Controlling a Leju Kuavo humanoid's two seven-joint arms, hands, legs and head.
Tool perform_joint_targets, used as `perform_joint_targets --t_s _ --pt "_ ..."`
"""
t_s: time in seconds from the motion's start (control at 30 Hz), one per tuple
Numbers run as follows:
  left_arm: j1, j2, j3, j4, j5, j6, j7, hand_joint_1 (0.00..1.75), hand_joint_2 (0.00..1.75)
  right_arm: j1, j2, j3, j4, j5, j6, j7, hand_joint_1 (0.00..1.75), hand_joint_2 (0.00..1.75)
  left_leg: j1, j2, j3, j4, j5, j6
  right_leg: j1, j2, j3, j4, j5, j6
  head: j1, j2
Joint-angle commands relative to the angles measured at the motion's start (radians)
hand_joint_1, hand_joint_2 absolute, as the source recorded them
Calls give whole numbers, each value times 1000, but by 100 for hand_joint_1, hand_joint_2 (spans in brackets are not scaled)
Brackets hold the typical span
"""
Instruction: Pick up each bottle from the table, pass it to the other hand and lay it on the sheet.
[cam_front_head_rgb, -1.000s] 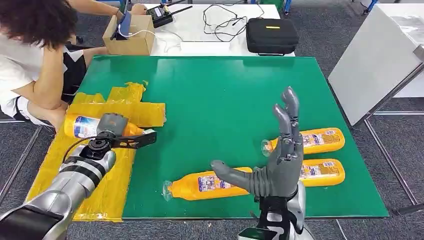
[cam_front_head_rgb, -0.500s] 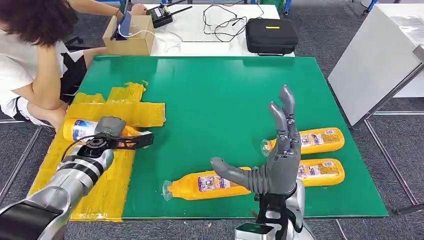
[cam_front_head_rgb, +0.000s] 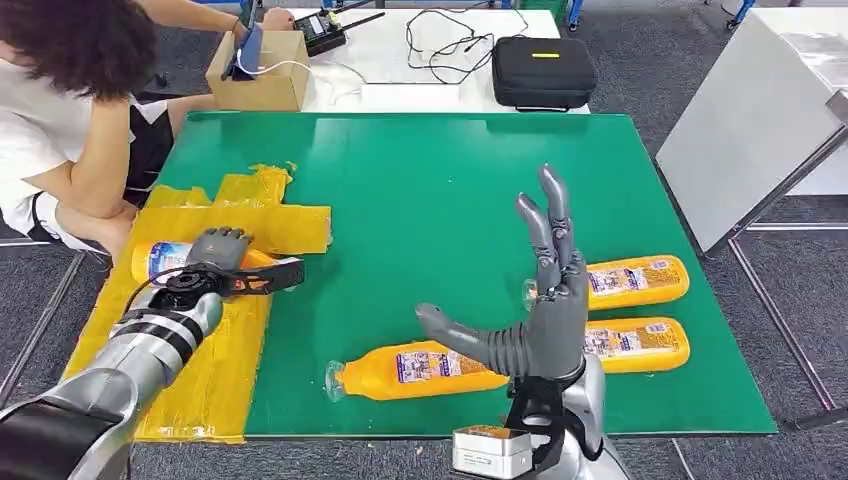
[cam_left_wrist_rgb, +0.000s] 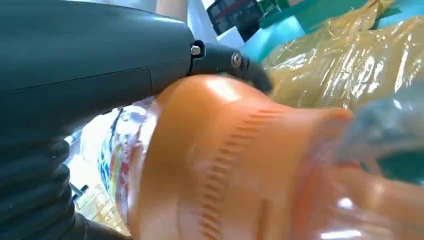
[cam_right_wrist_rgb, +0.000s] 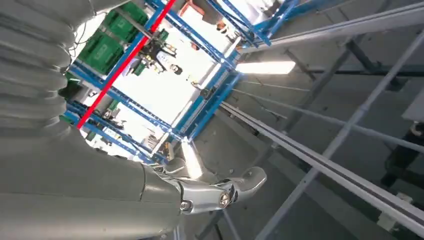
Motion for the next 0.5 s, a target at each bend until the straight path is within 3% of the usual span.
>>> perform_joint_targets --t_s 0.03,0.1,0.13,0.5 --pt "0 -30 40 21 47 28 -35 0 175 -18 -20 -16 66 4 4 5 0 175 0 1 3 0 -1 0 0 0 4 -1 -1 0 0 0" --pt "7 -35 49 12 69 47 -53 0 175 -18 -22 -15 70 6 5 5 0 175 0 2 4 0 -2 -1 0 0 5 -1 -2 0 0 0" --pt "14 -35 51 4 76 66 -61 0 0 -14 -23 -20 76 6 4 5 0 175 0 1 3 0 -1 -1 0 0 4 -1 -1 0 0 0" --pt "126 -66 129 -132 209 226 -173 0 0 7 -49 -4 123 49 72 3 0 175 0 1 2 -1 -1 0 0 0 3 -1 -1 0 0 0"
